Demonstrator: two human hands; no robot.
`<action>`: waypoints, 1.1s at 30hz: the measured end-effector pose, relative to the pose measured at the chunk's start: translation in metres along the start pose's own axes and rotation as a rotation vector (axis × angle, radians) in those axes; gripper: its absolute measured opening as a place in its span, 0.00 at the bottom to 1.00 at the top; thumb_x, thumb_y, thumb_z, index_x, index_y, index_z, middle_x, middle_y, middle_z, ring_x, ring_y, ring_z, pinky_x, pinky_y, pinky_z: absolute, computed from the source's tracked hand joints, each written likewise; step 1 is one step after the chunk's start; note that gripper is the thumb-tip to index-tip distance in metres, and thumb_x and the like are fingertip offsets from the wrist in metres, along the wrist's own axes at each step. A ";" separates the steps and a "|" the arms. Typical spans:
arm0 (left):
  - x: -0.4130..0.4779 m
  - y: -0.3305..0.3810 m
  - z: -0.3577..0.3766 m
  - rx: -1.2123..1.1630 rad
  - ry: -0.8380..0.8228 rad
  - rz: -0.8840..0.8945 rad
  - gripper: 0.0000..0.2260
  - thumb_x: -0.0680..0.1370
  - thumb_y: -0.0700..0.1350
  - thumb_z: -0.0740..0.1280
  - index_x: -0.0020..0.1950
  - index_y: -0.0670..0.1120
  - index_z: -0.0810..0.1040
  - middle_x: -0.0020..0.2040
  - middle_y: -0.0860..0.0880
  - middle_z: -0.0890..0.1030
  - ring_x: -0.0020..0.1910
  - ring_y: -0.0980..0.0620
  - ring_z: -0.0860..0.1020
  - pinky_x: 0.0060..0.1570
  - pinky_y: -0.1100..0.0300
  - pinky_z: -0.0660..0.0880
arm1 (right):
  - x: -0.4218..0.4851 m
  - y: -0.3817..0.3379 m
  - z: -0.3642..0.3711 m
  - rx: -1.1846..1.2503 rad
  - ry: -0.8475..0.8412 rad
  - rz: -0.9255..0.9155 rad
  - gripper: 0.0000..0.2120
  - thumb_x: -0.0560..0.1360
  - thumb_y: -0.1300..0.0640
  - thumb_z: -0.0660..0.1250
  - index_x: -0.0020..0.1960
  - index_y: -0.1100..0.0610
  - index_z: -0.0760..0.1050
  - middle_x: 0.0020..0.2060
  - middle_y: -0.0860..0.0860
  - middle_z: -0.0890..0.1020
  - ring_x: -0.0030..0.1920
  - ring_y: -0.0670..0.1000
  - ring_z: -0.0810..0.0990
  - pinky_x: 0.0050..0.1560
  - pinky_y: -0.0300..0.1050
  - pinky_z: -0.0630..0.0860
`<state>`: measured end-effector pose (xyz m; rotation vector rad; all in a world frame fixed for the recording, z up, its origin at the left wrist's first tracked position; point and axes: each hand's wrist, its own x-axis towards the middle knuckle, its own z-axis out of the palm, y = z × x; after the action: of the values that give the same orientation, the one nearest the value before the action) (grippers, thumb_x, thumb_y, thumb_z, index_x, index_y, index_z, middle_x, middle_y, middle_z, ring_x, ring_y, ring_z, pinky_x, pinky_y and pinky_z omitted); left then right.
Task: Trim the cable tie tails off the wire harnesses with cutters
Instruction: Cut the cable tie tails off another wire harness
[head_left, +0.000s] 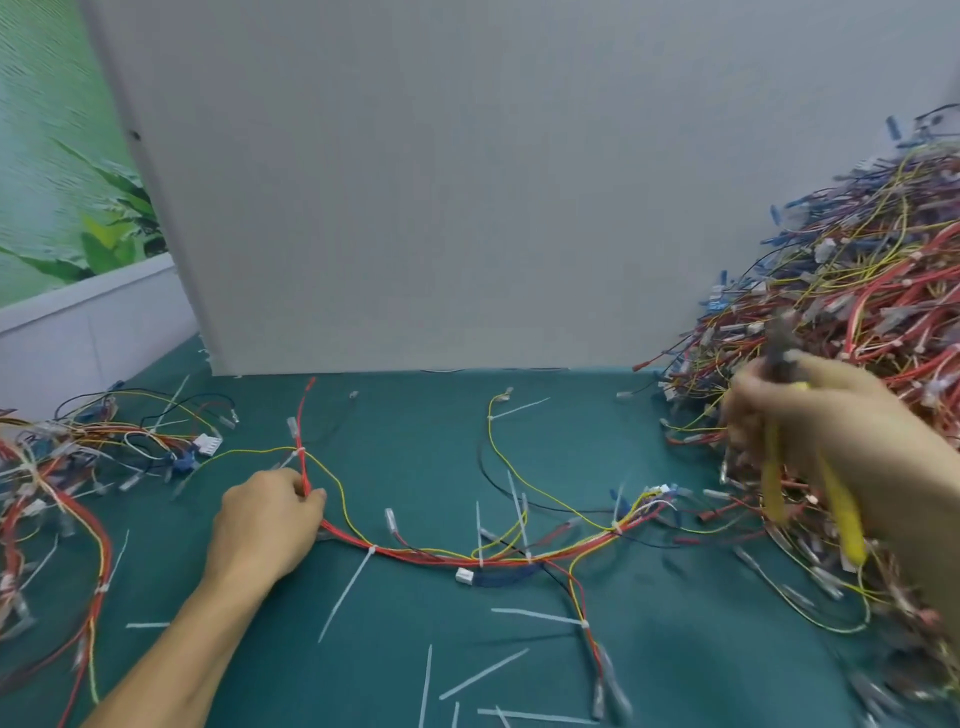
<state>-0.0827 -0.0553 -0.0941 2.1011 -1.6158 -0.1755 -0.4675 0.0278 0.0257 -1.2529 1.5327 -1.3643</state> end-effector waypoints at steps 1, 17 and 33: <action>0.002 -0.002 -0.002 0.001 -0.002 -0.019 0.12 0.76 0.48 0.65 0.34 0.47 0.78 0.32 0.47 0.79 0.38 0.42 0.77 0.40 0.54 0.72 | -0.002 0.005 0.000 -0.221 -0.046 0.023 0.07 0.78 0.61 0.64 0.43 0.63 0.75 0.29 0.53 0.80 0.31 0.51 0.76 0.37 0.47 0.72; 0.006 -0.006 -0.013 -0.046 0.003 -0.123 0.11 0.73 0.49 0.66 0.32 0.47 0.79 0.34 0.48 0.79 0.41 0.42 0.75 0.38 0.56 0.70 | 0.004 0.051 0.066 -0.932 -0.067 0.136 0.14 0.75 0.45 0.66 0.44 0.56 0.76 0.43 0.57 0.84 0.44 0.59 0.82 0.48 0.49 0.78; -0.004 0.004 -0.008 -0.595 -0.331 0.112 0.16 0.71 0.34 0.73 0.44 0.57 0.81 0.39 0.54 0.85 0.42 0.56 0.82 0.50 0.61 0.74 | 0.025 0.081 0.108 -0.939 -0.148 0.257 0.18 0.65 0.46 0.73 0.48 0.55 0.73 0.47 0.55 0.80 0.48 0.58 0.79 0.50 0.48 0.77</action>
<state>-0.0843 -0.0498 -0.0865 1.5736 -1.5948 -0.8877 -0.3880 -0.0294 -0.0706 -1.5464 2.2207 -0.3333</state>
